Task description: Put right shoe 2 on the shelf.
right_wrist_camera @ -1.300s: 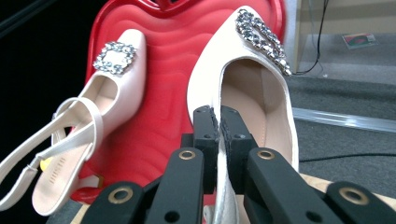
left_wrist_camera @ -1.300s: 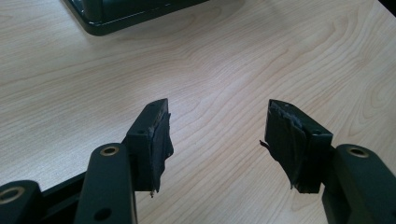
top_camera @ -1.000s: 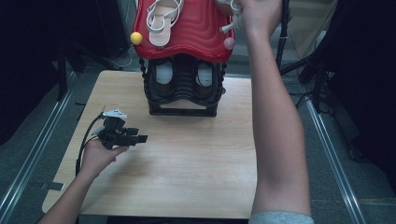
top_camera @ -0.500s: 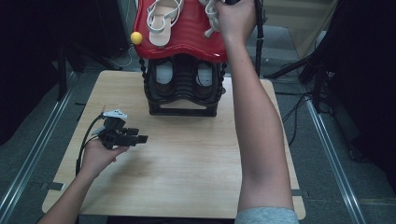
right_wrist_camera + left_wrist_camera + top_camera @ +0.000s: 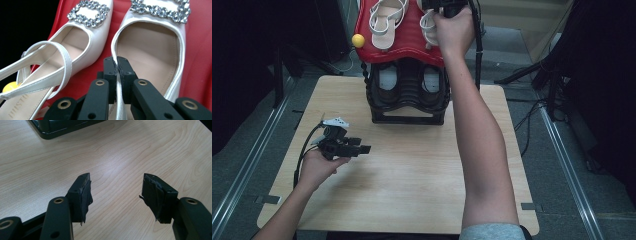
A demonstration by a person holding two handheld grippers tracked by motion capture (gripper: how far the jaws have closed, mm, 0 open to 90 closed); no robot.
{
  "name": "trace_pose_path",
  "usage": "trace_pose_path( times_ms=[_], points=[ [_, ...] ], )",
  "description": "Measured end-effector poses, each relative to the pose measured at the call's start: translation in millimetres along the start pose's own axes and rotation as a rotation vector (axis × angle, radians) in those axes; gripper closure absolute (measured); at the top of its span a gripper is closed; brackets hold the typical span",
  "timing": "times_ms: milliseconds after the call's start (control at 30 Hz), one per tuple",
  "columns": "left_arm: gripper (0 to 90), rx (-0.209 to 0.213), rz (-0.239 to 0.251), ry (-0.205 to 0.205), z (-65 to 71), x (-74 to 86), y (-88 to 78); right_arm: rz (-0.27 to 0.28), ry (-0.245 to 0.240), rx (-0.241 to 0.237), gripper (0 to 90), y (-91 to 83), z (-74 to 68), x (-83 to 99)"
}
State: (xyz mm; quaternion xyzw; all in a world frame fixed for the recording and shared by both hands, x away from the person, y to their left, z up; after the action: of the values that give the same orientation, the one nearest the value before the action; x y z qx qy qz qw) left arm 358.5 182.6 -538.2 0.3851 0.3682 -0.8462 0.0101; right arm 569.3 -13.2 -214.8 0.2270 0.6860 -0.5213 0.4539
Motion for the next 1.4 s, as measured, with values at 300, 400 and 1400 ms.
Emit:
trace_pose_path(
  times_ms=[300, 400, 1400],
  points=[
    [40.9, -0.002, -0.001, 0.000, -0.6, 0.2, 1.2, 0.003, 0.002, -0.007, 87.7, 3.3, -5.0, 6.0],
    [40.9, 0.001, -0.005, -0.002, -0.7, 0.5, 1.7, -0.002, 0.001, -0.008, 87.7, 2.9, -6.6, 7.6],
    [40.9, -0.012, -0.004, -0.003, -3.0, 1.1, 3.3, 0.038, 0.017, -0.073, 64.8, -16.7, -5.5, -0.1]
  ],
)
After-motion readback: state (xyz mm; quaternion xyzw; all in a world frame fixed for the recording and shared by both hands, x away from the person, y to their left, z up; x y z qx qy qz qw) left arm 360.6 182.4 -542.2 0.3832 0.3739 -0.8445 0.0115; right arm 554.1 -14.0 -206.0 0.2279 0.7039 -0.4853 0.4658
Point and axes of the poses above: each handheld gripper's, and its own axes: y roughly forward along the jaws, x roughly out of its underside, z roughly to its right, the point moved 9 cm from there along y, roughly forward along the jaws, and after that the axes turned 11 degrees about x, right-handed, at the moved point
